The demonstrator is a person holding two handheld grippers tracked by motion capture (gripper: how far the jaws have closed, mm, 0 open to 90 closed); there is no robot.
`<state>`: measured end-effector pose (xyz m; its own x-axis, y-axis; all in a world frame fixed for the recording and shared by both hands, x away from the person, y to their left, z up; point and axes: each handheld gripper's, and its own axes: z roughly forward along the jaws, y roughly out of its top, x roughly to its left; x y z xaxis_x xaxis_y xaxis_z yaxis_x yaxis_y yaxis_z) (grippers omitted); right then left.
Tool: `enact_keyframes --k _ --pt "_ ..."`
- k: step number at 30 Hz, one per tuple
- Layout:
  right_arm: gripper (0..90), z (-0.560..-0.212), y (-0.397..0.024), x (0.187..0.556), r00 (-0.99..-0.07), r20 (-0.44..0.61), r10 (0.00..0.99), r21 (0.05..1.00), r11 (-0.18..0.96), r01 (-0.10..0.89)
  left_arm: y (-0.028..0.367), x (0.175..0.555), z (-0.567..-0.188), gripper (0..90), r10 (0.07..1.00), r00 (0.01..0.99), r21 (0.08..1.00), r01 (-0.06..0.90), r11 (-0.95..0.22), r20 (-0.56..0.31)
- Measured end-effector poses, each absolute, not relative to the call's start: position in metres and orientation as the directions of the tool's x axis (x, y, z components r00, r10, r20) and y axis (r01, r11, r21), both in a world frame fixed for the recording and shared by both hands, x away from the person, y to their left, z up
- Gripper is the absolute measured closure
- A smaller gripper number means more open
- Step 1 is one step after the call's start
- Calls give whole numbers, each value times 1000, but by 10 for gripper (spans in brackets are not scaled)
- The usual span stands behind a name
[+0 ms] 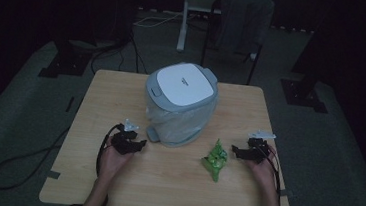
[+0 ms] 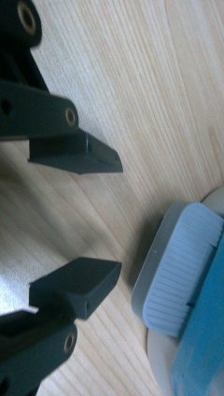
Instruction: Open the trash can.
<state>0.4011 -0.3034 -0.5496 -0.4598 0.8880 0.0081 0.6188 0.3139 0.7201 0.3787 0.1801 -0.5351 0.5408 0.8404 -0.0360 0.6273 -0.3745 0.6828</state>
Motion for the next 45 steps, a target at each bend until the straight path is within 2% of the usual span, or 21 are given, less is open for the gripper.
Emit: enact_keyframes --k 3,5,9,19,22,24,29,45 --pt "108 -550 -303 401 -460 8 888 720 314 619 179 378 -533 507 832 553 688 620 -376 -44" --pt "108 -550 -303 401 -459 8 888 720 314 619 178 376 -529 575 823 566 707 605 -368 -56" --pt "108 -550 -303 401 -460 8 888 720 314 619 177 376 -526 617 809 584 711 596 -373 -65" --pt "108 -550 -303 401 -460 7 888 720 314 619 174 379 -517 651 775 622 748 568 -344 -116" --pt "108 -550 -303 401 -459 7 888 720 314 619 170 380 -514 672 778 624 756 543 -366 -72" --pt "108 -550 -303 401 -459 7 888 720 314 619 166 379 -513 737 780 625 753 519 -404 -12" --pt "109 -550 -303 400 -458 7 889 720 314 619 159 383 -512 900 778 626 748 493 -444 49" --pt "109 -550 -304 400 -459 6 889 721 314 618 155 395 -519 900 768 640 768 494 -408 -3"
